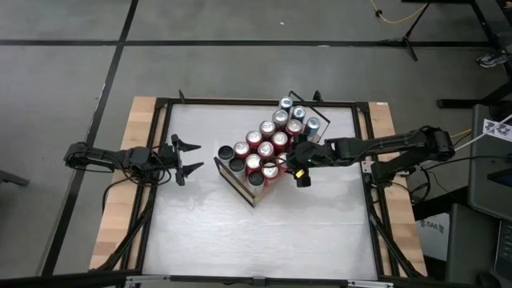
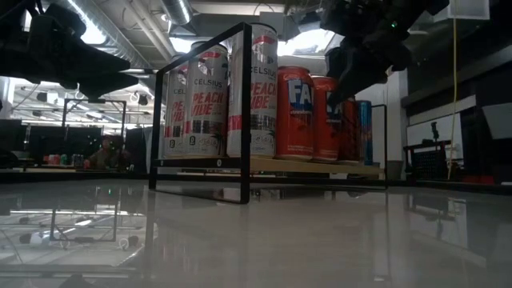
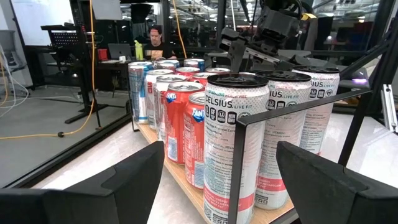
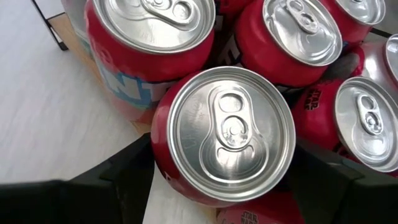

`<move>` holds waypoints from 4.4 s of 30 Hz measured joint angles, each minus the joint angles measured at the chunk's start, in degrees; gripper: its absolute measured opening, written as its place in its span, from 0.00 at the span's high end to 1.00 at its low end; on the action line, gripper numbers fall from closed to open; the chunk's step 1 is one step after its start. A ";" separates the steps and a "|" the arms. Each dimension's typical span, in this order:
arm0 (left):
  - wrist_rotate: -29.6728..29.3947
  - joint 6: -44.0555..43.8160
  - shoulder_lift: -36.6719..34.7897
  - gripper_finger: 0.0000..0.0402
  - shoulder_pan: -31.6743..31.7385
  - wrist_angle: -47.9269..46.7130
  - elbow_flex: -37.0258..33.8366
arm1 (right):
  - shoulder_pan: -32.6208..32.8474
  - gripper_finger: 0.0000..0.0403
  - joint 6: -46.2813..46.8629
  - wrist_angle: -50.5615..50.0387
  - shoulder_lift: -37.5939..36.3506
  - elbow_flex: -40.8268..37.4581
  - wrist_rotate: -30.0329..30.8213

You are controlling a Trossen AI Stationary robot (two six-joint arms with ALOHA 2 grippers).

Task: Place canned beverage on shelf
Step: Put the orange soda can on the shelf aligned with the other orange soda can, then return to Home Position

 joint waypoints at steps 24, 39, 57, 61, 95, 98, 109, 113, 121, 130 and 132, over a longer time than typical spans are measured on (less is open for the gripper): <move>0.00 -0.02 -0.01 0.24 0.00 -0.02 0.00 | 0.00 0.02 -2.99 1.95 -0.04 0.00 0.20; 0.00 -0.02 -0.01 0.24 0.00 -0.01 0.00 | 0.00 0.05 -3.04 -2.25 -0.07 4.61 1.27; 0.00 -0.02 -0.01 0.24 0.00 -0.02 0.00 | 0.00 0.16 -2.70 -32.01 -3.26 30.44 9.89; 0.00 0.00 0.00 0.24 0.00 0.00 0.00 | 0.00 0.16 -2.78 -30.60 -7.71 30.14 8.89; 0.00 0.00 0.00 0.24 0.00 0.00 0.00 | 0.00 0.77 0.39 2.86 -45.28 -12.96 6.93; 0.00 -0.01 0.00 0.24 -0.02 -0.02 0.00 | 0.00 0.89 0.95 3.04 -47.63 -15.51 4.93; 0.00 -0.01 0.00 0.24 -0.01 0.00 0.00 | 0.00 0.95 9.04 5.41 -56.19 -24.77 3.43; 0.00 0.00 -0.02 0.24 0.00 -0.02 0.00 | 0.00 0.99 9.27 10.20 -59.97 -29.97 3.35; 0.00 -0.02 0.00 0.24 0.00 0.00 -0.02 | 0.00 0.99 9.60 16.83 -68.82 -40.10 0.37; 0.00 -0.01 0.00 0.24 -0.02 0.00 0.00 | -0.02 1.00 9.73 21.46 -78.28 -47.90 -2.19; 0.00 -0.02 0.00 0.24 -0.02 0.00 0.00 | 0.00 1.00 9.70 21.71 -78.11 -48.71 -2.66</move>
